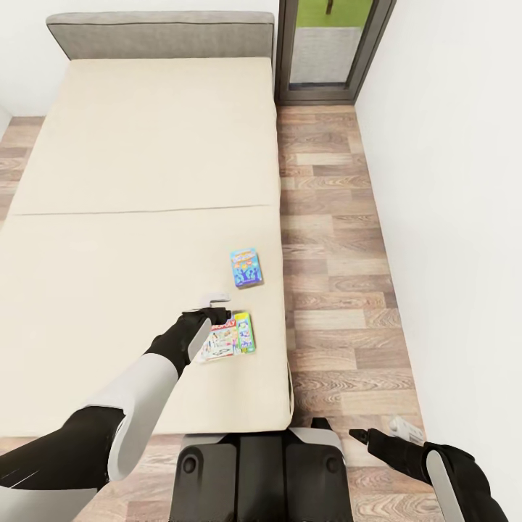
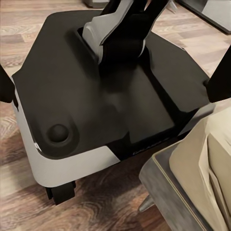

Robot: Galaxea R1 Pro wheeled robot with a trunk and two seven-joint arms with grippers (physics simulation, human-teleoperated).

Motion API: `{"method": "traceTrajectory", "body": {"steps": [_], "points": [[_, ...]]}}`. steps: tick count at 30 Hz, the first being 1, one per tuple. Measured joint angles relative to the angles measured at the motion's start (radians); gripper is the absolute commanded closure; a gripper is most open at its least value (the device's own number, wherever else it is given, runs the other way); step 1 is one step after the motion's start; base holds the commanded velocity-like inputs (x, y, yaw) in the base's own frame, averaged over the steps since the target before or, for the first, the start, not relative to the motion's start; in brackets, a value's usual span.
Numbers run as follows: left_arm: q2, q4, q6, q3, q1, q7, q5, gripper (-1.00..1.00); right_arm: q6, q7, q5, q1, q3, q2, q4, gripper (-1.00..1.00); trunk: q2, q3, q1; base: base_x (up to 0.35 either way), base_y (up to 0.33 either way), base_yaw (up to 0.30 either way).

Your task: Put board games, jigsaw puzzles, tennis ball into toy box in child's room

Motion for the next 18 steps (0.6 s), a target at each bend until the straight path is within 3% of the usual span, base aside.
{"method": "traceTrajectory", "body": {"steps": [18], "points": [[0.000, -0.001, -0.001, 0.000, 0.000, 0.000, 0.000, -1.00, 0.000, 0.000, 0.000, 0.000, 0.001, 0.000, 0.000, -1.00, 0.000, -0.009, 0.000, 0.000, 0.000, 0.000]]}}
